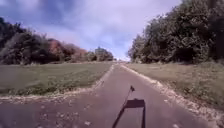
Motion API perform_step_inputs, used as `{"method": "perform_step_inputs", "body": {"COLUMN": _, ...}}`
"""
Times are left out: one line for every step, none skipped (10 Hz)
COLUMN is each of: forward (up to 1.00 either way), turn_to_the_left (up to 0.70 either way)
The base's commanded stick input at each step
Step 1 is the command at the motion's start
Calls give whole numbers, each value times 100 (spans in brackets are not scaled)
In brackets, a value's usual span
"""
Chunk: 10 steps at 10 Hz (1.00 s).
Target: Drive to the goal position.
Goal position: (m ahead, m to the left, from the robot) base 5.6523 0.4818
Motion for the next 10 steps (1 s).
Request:
{"method": "perform_step_inputs", "body": {"forward": 70, "turn_to_the_left": 0}}
{"method": "perform_step_inputs", "body": {"forward": 70, "turn_to_the_left": 0}}
{"method": "perform_step_inputs", "body": {"forward": 70, "turn_to_the_left": 0}}
{"method": "perform_step_inputs", "body": {"forward": 70, "turn_to_the_left": 0}}
{"method": "perform_step_inputs", "body": {"forward": 70, "turn_to_the_left": 0}}
{"method": "perform_step_inputs", "body": {"forward": 70, "turn_to_the_left": 0}}
{"method": "perform_step_inputs", "body": {"forward": 70, "turn_to_the_left": 0}}
{"method": "perform_step_inputs", "body": {"forward": 70, "turn_to_the_left": -5}}
{"method": "perform_step_inputs", "body": {"forward": 70, "turn_to_the_left": -10}}
{"method": "perform_step_inputs", "body": {"forward": 70, "turn_to_the_left": -14}}
